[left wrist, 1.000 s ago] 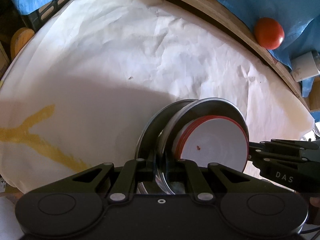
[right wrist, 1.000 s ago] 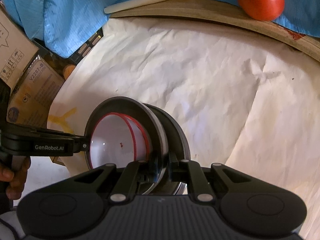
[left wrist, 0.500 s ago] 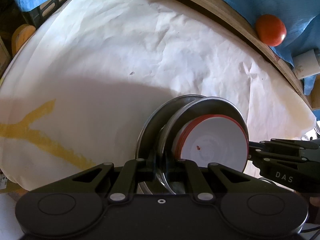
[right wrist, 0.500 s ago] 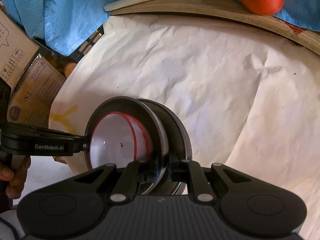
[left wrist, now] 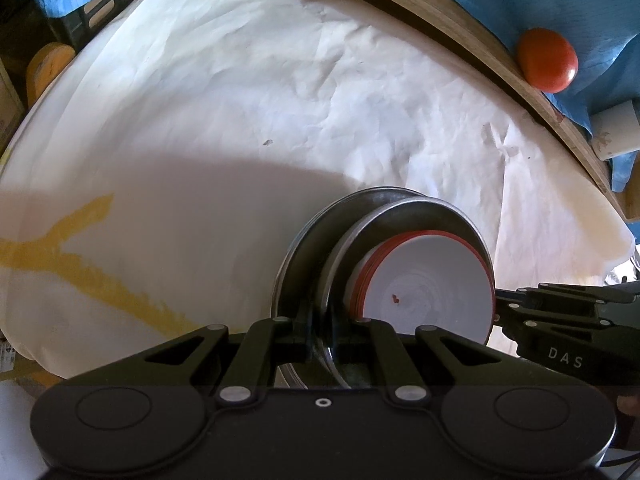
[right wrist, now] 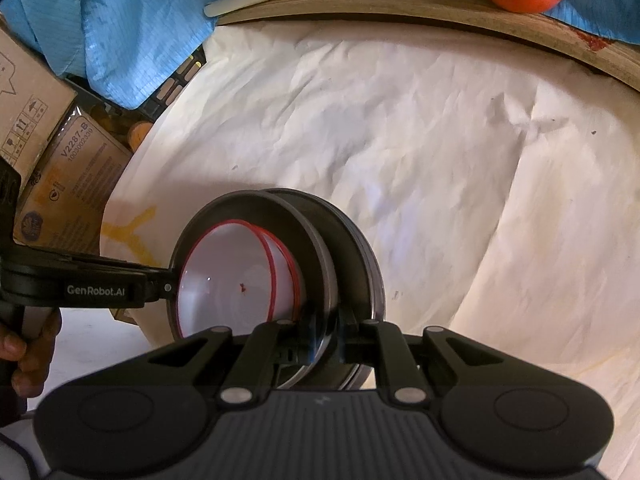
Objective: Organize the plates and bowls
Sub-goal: 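Lift the steel bowl with nested white bowls and carry it over the plate stack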
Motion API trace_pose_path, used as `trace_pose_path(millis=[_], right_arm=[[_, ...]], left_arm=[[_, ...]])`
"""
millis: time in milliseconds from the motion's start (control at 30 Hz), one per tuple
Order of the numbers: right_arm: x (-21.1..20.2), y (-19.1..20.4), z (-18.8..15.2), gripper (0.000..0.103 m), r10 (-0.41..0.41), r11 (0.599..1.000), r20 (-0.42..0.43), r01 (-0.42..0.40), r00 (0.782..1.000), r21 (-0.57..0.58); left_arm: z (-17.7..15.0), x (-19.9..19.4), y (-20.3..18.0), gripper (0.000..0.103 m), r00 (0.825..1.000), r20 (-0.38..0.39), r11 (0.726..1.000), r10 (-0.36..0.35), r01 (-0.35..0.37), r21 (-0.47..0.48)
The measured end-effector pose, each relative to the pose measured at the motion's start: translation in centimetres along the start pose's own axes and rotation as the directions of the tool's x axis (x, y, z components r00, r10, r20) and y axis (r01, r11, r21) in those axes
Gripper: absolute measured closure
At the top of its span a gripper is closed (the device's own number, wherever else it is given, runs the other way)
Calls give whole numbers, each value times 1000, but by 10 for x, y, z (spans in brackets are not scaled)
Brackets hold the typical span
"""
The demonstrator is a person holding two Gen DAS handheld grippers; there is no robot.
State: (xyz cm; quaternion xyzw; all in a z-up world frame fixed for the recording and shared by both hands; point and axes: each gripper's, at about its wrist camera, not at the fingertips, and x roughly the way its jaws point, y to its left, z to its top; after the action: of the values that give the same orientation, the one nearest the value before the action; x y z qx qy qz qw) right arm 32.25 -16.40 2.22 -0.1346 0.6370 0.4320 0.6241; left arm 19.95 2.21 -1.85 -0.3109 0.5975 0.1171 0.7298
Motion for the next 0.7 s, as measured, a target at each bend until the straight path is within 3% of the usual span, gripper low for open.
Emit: trace_pose_path(millis=[700], right_arm=[[1, 0, 0, 89, 7, 1000, -6, -7, 1000, 1]], left_arm=[[1, 0, 2, 96, 1000, -6, 1000, 5, -5, -19]])
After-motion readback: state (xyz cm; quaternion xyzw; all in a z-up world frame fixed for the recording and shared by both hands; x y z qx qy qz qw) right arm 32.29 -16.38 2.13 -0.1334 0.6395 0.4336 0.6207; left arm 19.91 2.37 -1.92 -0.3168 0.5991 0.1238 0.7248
